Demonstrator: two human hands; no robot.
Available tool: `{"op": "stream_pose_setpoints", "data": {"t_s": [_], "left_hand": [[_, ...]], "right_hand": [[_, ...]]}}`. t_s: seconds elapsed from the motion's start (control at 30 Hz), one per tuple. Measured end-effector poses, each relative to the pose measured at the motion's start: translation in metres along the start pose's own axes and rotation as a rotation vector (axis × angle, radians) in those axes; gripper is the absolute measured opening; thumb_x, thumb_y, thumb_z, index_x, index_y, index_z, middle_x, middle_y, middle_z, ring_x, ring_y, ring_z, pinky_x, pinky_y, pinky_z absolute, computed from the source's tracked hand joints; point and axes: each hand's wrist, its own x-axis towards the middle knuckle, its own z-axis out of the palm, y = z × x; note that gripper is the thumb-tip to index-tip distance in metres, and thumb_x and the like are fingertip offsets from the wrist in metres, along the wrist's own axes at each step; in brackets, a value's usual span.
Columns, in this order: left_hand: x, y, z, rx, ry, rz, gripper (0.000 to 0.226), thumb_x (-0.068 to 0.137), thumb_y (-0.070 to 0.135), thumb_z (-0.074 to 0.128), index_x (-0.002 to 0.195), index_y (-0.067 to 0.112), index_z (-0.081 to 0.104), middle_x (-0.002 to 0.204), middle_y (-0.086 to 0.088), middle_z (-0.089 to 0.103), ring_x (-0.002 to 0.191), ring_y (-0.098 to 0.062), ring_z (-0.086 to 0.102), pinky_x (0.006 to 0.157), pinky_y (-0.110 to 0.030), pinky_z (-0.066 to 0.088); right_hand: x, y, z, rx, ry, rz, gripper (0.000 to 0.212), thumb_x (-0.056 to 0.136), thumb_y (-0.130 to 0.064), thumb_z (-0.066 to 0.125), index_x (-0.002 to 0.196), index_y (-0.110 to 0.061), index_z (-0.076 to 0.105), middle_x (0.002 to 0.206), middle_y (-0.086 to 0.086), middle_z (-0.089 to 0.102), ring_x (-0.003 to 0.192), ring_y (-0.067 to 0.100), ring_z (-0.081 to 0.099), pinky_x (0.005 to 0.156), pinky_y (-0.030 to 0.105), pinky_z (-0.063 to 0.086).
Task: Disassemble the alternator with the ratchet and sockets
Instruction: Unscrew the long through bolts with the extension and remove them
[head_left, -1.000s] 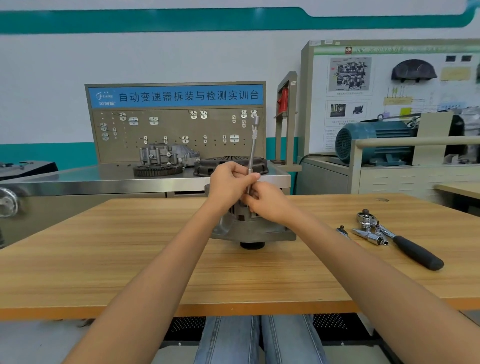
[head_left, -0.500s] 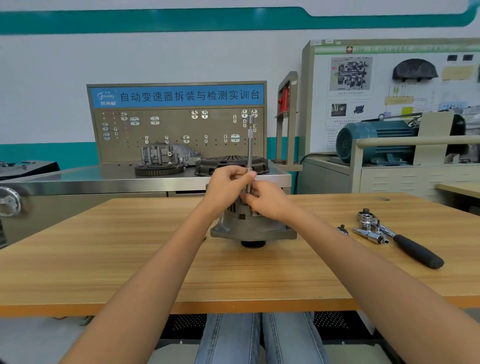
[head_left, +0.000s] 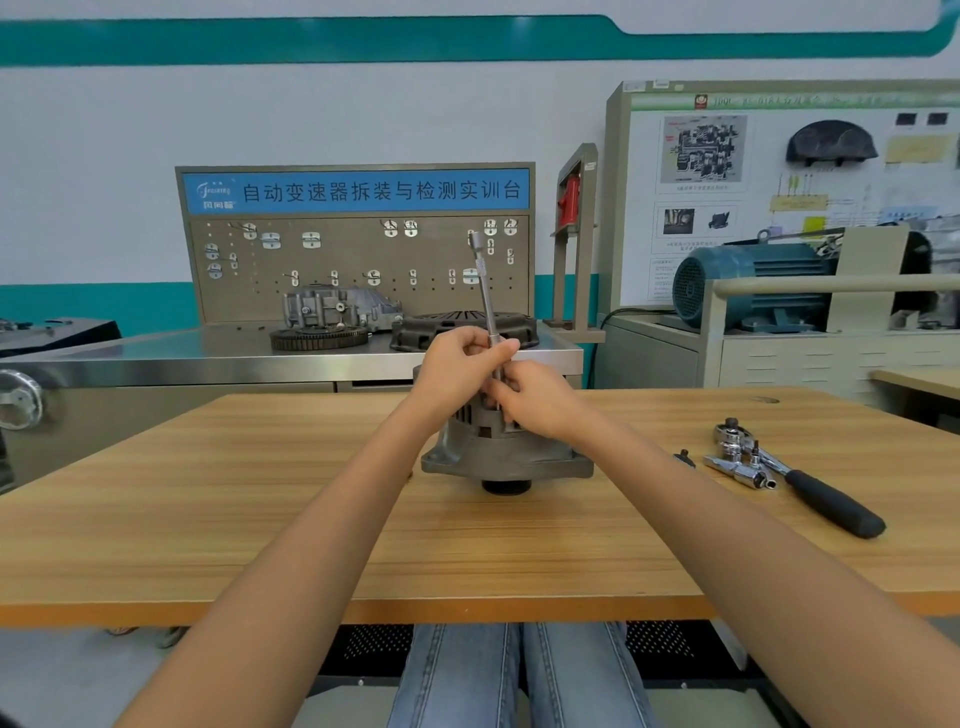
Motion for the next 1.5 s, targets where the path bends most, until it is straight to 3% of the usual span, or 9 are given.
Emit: {"op": "stream_pose_setpoints", "data": {"t_s": [0.17,0.37,0.67,0.77,0.83,0.93,1.03,1.17,1.5], "left_hand": [[0.000,-0.006,-0.006,-0.098,-0.079,-0.008,0.019,0.095,0.024,0.058,0.084,0.014,0.070,0.100,-0.009,0.070,0.078,-0.006,0.063,0.058,-0.015,0.051],[0.006,-0.007,-0.005,-0.072,-0.025,-0.021,0.026,0.084,0.020,0.073,0.062,0.022,0.058,0.048,0.018,0.054,0.048,0.008,0.051,0.049,-0.006,0.038],[0.012,0.000,0.001,0.054,0.002,-0.040,0.036,0.082,0.027,0.075,0.059,0.018,0.048,0.048,0.013,0.045,0.040,0.008,0.045,0.042,-0.005,0.033],[0.008,0.000,-0.003,0.048,-0.079,-0.012,0.028,0.092,0.030,0.062,0.066,0.020,0.057,0.047,0.019,0.051,0.046,0.010,0.048,0.054,-0.010,0.036],[0.005,-0.001,-0.005,0.001,-0.133,-0.006,0.021,0.097,0.027,0.054,0.089,0.015,0.070,0.068,0.020,0.063,0.067,0.011,0.060,0.070,-0.021,0.043],[0.003,-0.004,-0.009,-0.031,-0.116,-0.008,0.024,0.097,0.023,0.054,0.111,0.013,0.069,0.103,0.013,0.066,0.099,0.010,0.045,0.090,-0.036,0.047],[0.006,-0.005,-0.009,-0.035,-0.080,-0.023,0.009,0.091,0.026,0.064,0.095,0.020,0.070,0.087,0.011,0.067,0.082,0.002,0.064,0.078,-0.024,0.046],[0.009,-0.007,-0.001,-0.039,0.021,-0.056,0.019,0.082,0.028,0.074,0.075,0.021,0.058,0.071,0.008,0.057,0.070,-0.003,0.055,0.067,-0.021,0.042],[0.002,-0.001,0.000,-0.012,-0.040,0.001,0.015,0.094,0.027,0.059,0.084,0.018,0.065,0.082,0.006,0.064,0.074,0.000,0.056,0.069,-0.019,0.041]], "right_hand": [[0.003,0.001,0.000,-0.010,-0.018,0.012,0.027,0.099,-0.026,0.044,0.102,-0.006,0.062,0.090,0.016,0.069,0.078,0.032,0.063,0.076,0.049,0.053],[0.002,0.000,0.000,0.015,0.012,-0.010,0.030,0.098,-0.026,0.047,0.099,-0.001,0.062,0.072,0.014,0.063,0.067,0.025,0.058,0.073,0.045,0.051],[0.001,0.003,0.002,0.054,0.039,-0.016,0.030,0.098,-0.030,0.047,0.104,-0.003,0.060,0.062,-0.001,0.058,0.061,0.013,0.057,0.074,0.039,0.052],[0.003,0.004,0.002,0.051,0.041,-0.010,0.026,0.097,-0.029,0.048,0.097,-0.005,0.059,0.061,-0.001,0.056,0.057,0.011,0.053,0.069,0.038,0.050],[0.004,0.004,0.002,0.039,0.043,-0.009,0.022,0.097,-0.030,0.049,0.089,-0.010,0.057,0.063,0.000,0.055,0.059,0.013,0.052,0.068,0.039,0.050],[0.005,0.004,0.002,0.024,0.042,0.006,0.028,0.097,-0.030,0.049,0.091,-0.005,0.059,0.068,0.006,0.055,0.063,0.018,0.052,0.070,0.043,0.050],[0.005,0.004,0.003,0.019,0.042,0.009,0.026,0.096,-0.028,0.050,0.086,-0.006,0.057,0.067,0.006,0.054,0.063,0.020,0.052,0.071,0.044,0.051],[0.003,0.003,0.004,0.026,0.056,-0.001,0.027,0.096,-0.030,0.051,0.098,-0.005,0.060,0.064,0.002,0.057,0.064,0.019,0.057,0.072,0.042,0.052],[0.004,0.005,0.005,0.038,0.062,0.001,0.019,0.097,-0.029,0.048,0.090,-0.013,0.056,0.063,-0.002,0.057,0.060,0.013,0.056,0.068,0.037,0.051]]}}
